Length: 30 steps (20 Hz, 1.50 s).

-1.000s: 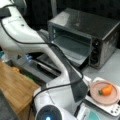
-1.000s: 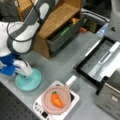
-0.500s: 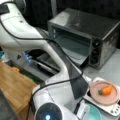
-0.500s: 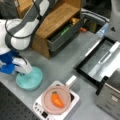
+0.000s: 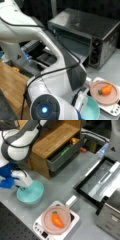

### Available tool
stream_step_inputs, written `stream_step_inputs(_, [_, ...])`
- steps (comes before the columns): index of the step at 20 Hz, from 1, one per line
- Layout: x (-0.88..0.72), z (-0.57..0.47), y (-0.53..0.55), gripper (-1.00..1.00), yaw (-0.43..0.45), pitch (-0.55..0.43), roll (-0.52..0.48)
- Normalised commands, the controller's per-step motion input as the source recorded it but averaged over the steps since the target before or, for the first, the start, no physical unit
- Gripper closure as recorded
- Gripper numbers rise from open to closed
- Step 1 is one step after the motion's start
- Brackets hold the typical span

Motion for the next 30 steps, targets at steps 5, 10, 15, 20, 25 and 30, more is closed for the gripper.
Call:
stream_step_inputs(5, [-0.13, 0.38, 0.24, 1.00, -0.141, 0.036, 0.167])
stream_step_inputs(10, [-0.20, 0.19, 0.32, 1.00, -0.191, 0.001, 0.060])
stream_step_inputs(15, [-0.32, 0.09, 0.36, 1.00, -0.258, -0.053, -0.048])
stream_step_inputs(20, [-0.57, 0.11, 0.48, 1.00, -0.225, -0.115, -0.121])
stream_step_inputs(25, [-0.59, 0.01, 0.43, 1.00, -0.178, -0.185, -0.166])
stream_step_inputs(30, [-0.48, -0.05, 0.30, 1.00, -0.122, -0.238, -0.283])
